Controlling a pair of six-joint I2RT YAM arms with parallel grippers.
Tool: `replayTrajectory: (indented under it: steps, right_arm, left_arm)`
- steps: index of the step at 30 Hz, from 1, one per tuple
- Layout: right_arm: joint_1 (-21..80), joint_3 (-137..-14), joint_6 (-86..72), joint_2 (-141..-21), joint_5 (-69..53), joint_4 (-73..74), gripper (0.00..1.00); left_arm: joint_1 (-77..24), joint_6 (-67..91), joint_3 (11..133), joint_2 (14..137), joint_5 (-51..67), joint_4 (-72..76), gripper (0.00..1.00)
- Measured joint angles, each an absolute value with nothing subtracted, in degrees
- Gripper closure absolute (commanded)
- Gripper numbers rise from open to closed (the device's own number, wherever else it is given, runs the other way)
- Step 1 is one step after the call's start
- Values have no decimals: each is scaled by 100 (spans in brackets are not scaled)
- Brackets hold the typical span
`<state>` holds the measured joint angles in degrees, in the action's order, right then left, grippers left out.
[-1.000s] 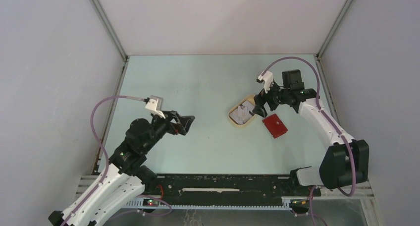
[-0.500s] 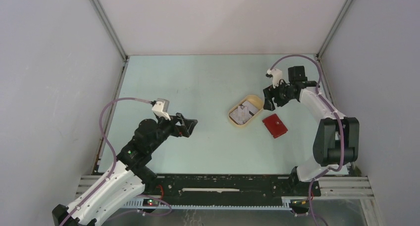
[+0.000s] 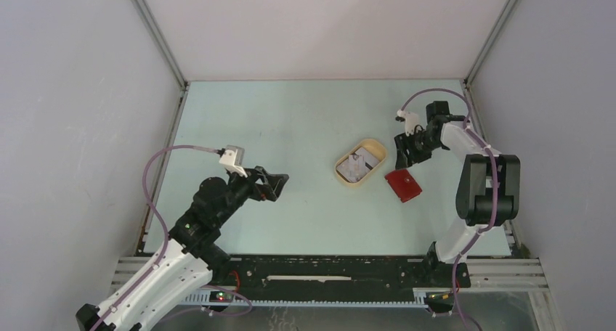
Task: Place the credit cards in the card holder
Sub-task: Move the card holder to the center of the board.
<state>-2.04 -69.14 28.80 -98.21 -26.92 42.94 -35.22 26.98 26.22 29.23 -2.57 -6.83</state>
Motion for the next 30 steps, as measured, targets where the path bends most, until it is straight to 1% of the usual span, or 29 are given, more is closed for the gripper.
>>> replayTrajectory:
  steps: [6,11,14,20,30]
  right_arm:
    - [-169,-6912,2950,-9929,-2519,4578,37]
    - [-176,-6912,2926,-10114,-2287,4580,32]
    - [-180,-6912,2904,-10263,-2176,4571,31]
    - [-141,-6912,2880,-10453,-2178,4554,38]
    - [274,-6912,2910,-10457,-2499,4665,58]
  left_arm:
    - [-3522,2700,2598,2908,-257,-655,0]
    - [-3522,2700,2598,2919,-231,-652,0]
    - [-3522,2703,2598,2921,-226,-652,0]
    - [-3522,2720,2598,2926,-132,-650,0]
    - [-3522,2827,2506,2926,30,-534,0]
